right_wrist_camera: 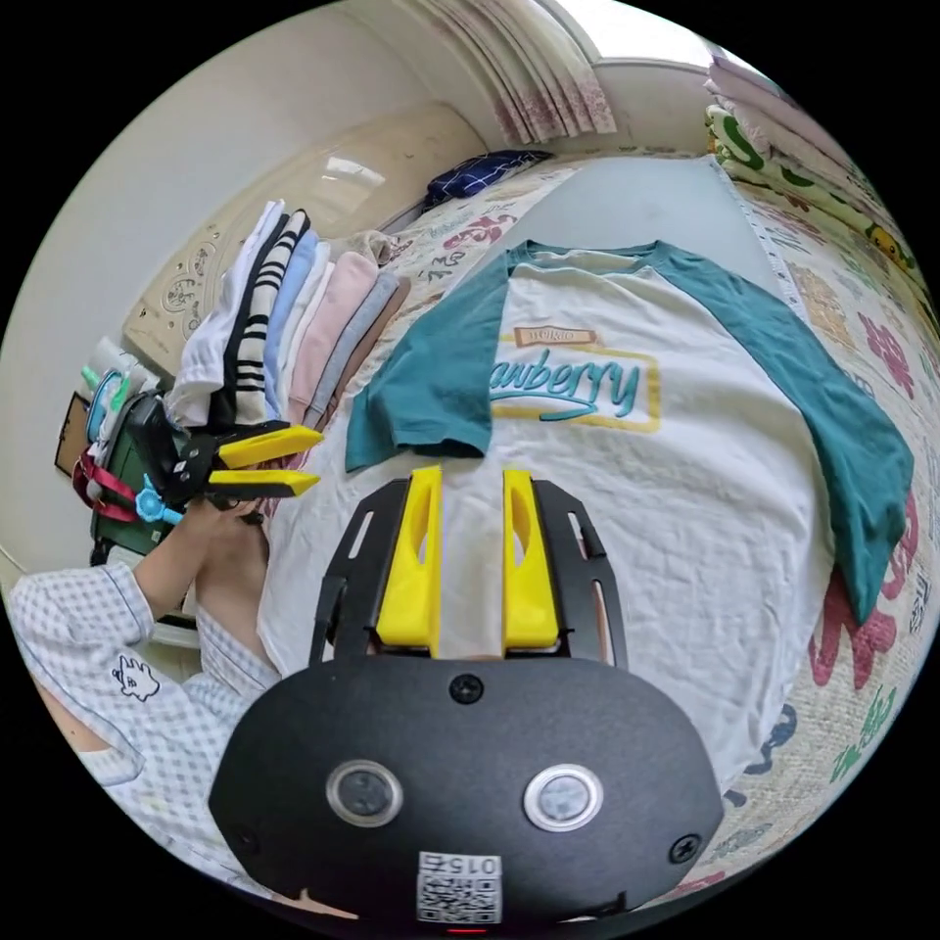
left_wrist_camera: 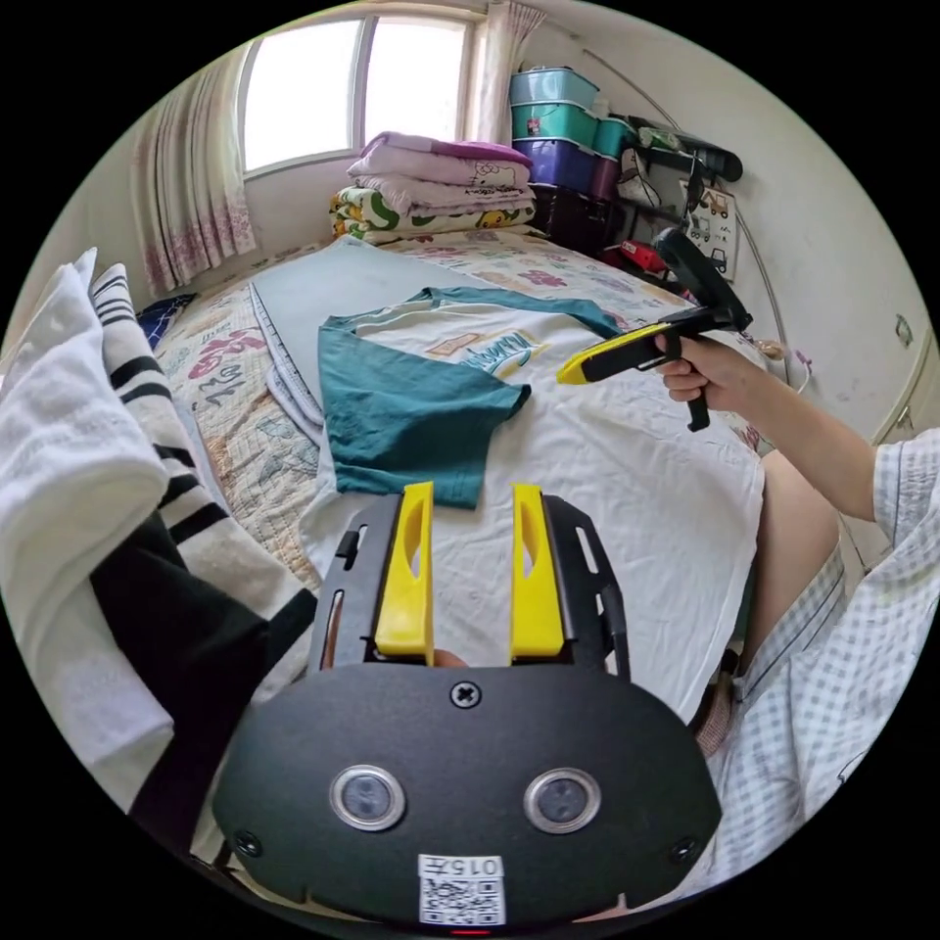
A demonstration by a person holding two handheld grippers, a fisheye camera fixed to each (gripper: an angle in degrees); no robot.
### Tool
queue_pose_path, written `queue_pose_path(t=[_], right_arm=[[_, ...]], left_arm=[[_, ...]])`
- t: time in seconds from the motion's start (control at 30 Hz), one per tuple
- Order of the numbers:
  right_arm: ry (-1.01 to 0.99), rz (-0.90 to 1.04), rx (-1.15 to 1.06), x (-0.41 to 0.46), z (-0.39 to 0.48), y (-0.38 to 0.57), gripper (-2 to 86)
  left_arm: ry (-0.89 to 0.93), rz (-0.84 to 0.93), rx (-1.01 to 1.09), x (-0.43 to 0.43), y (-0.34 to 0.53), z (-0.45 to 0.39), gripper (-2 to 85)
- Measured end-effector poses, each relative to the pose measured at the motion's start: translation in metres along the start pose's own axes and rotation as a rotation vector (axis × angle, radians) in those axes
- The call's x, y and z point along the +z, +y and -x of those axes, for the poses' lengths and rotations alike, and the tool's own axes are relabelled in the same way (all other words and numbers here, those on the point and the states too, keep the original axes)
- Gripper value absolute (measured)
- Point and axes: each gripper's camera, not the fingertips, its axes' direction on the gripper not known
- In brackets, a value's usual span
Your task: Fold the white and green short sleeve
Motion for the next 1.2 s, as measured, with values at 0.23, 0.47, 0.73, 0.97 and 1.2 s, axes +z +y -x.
queue_pose_path(t=[0.23,0.47,0.73,0.97,1.2], right_arm=[[0.087,0.088,0.117,0.057,0.011,-0.022,8.6],[0.235,0.198,0.065,0.094,0.031,-0.018,2.5],[0.162,-0.011,-0.036,0.068,0.089,-0.103,-0.5],[0.042,0.038,-0.171,0.141,0.181,-0.191,-0.5],[0.007,-0.007,-0.136,0.189,0.205,-0.199,0.1]], left_arm=[[-0.015,0.003,0.036,0.001,0.013,-0.01,9.6],[-0.025,0.067,0.033,-0.005,0.029,-0.011,5.2],[-0.165,-0.246,-0.211,-0.097,0.094,0.009,1.1],[-0.283,-0.399,-0.353,-0.138,0.137,0.016,0.3],[-0.235,-0.405,-0.334,-0.15,0.162,0.018,0.3]])
